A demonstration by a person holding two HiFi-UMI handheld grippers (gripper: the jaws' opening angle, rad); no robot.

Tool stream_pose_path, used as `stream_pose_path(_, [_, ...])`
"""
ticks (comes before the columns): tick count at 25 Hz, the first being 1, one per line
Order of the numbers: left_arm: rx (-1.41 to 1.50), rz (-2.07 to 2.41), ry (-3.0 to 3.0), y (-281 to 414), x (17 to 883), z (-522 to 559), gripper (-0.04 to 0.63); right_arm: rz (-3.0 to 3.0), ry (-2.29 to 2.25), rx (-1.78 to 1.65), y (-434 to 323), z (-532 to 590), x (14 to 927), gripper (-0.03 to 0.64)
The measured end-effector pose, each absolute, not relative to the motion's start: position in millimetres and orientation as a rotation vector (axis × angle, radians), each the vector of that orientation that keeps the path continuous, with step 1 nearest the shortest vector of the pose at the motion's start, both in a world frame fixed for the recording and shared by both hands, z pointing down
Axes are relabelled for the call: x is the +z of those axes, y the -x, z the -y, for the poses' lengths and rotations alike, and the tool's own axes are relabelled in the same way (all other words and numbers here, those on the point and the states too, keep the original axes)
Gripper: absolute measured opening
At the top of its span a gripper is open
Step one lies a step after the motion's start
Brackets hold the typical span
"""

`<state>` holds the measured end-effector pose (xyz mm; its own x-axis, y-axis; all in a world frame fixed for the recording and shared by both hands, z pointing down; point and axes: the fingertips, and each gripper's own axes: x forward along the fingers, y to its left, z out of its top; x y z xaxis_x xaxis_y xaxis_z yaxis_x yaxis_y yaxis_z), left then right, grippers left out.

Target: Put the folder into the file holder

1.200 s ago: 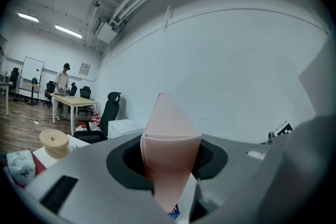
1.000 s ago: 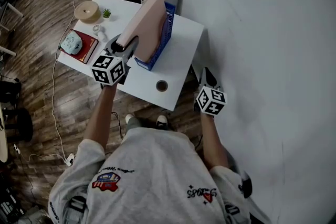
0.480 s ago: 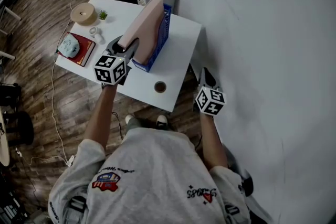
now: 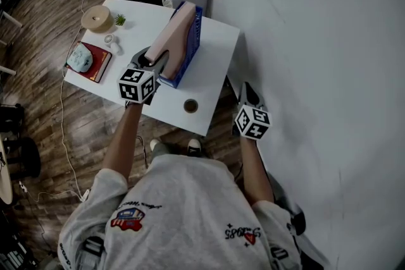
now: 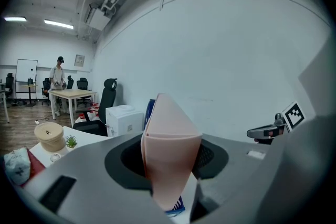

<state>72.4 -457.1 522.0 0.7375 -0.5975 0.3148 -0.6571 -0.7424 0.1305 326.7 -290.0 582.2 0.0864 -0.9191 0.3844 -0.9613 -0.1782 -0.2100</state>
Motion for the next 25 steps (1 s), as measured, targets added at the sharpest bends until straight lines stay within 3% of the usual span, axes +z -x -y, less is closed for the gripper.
stream_pose_path(11, [0.384,0.938,-2.729,-93.8,527.2,449.8,0.203,1.958,-2.235,0.680,-327.2,289.0,585.3,0.002])
stream_pose_path(25, [0.456,0.895,-2.656,-58.3,563.1,398.5,0.222,2.044,-2.138,0.659,-295.6,287.0,580.9,0.002])
